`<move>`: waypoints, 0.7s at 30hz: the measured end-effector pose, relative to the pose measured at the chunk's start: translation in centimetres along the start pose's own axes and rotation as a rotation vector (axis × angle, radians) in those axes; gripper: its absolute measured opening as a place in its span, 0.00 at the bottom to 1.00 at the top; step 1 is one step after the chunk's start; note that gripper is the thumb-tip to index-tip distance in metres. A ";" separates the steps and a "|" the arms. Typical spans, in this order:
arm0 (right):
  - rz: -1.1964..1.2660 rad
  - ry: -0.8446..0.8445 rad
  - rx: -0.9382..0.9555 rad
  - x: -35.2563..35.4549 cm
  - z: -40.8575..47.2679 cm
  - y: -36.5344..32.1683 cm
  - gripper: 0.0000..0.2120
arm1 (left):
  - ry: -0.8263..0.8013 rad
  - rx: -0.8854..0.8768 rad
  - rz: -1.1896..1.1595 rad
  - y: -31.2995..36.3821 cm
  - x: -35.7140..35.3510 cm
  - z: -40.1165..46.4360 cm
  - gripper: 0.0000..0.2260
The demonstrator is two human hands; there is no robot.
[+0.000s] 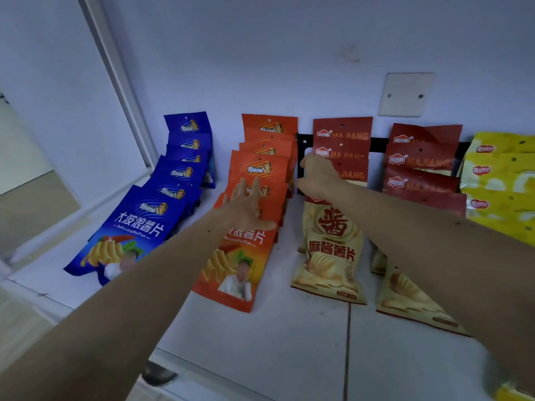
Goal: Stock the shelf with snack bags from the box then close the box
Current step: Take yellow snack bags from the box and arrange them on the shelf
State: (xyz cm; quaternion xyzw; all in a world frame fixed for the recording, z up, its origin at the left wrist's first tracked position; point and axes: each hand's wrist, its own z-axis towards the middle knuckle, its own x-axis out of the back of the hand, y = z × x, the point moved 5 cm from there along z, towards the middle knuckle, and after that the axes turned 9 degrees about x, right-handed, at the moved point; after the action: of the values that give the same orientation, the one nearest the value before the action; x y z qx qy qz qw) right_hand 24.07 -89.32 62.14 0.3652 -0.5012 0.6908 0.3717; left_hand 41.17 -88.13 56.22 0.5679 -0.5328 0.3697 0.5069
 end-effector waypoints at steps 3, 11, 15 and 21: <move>0.005 -0.036 -0.059 -1.8 1.8 -1.1 0.13 | 0.006 -0.040 -0.017 -2.7 1.6 2.2 0.56; 0.000 -0.051 -0.287 -5.8 5.9 -0.8 0.13 | -0.026 -0.131 -0.110 -7.5 4.0 8.8 0.61; -0.038 -0.070 -0.362 -7.7 7.5 0.0 0.21 | -0.063 -0.194 -0.232 -8.3 4.3 11.5 0.63; -0.003 -0.074 -0.391 -9.0 9.1 0.7 0.26 | -0.176 -0.266 -0.406 -7.3 4.1 13.2 0.55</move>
State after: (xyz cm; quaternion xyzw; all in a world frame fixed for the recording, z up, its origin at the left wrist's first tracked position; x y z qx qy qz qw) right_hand 28.81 -99.54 56.06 0.3119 -0.6385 0.5658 0.4182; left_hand 47.40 -102.45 55.99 0.6215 -0.4939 0.1360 0.5927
